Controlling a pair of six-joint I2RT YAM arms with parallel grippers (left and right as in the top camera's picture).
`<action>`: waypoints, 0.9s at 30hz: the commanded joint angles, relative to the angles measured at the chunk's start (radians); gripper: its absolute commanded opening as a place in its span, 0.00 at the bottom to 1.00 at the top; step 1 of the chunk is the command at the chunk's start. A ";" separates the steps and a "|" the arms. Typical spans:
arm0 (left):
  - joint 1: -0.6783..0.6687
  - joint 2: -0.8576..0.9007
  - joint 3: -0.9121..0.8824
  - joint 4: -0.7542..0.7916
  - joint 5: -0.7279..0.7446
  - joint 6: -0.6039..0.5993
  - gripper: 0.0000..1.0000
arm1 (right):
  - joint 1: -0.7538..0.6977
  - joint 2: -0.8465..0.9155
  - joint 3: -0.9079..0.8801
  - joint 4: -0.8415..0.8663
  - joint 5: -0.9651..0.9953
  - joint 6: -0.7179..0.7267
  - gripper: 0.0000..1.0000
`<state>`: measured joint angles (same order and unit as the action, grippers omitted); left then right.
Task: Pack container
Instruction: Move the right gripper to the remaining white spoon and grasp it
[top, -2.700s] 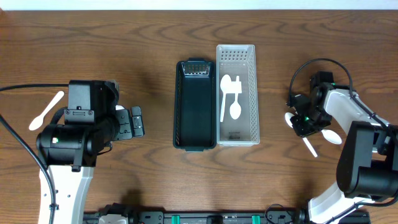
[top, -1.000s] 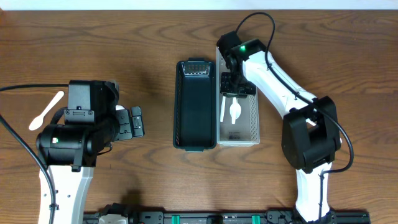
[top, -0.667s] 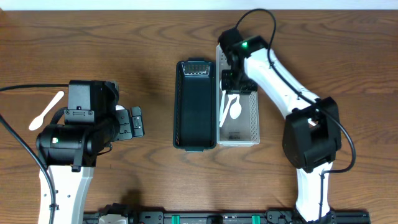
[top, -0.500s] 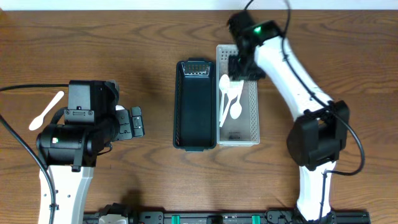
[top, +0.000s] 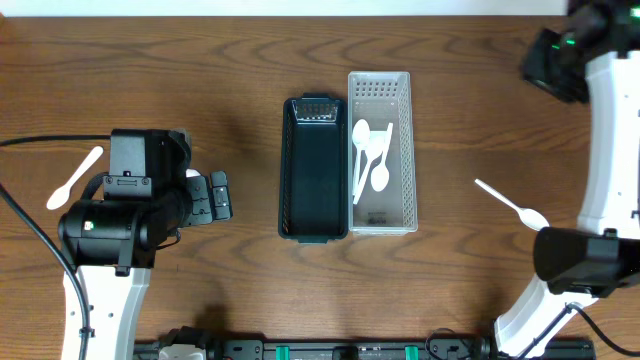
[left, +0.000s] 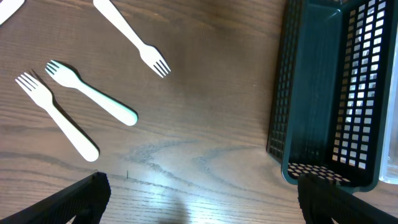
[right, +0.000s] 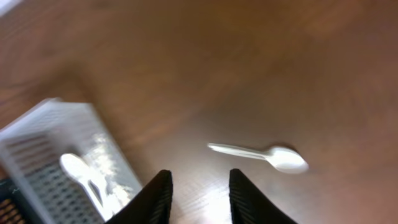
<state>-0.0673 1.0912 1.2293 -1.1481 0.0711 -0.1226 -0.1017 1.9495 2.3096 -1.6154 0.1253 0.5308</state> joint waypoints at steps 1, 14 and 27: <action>-0.002 -0.001 0.014 -0.003 -0.013 0.016 0.98 | -0.070 0.008 -0.003 -0.072 0.006 0.152 0.32; -0.002 -0.001 0.014 -0.003 -0.013 0.016 0.98 | -0.193 0.008 -0.196 -0.083 -0.019 0.555 0.55; -0.002 -0.001 0.014 -0.003 -0.013 0.016 0.98 | -0.158 0.006 -0.562 0.095 -0.006 0.949 0.79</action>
<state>-0.0673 1.0912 1.2293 -1.1481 0.0711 -0.1230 -0.2821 1.9556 1.8153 -1.5681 0.1051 1.4261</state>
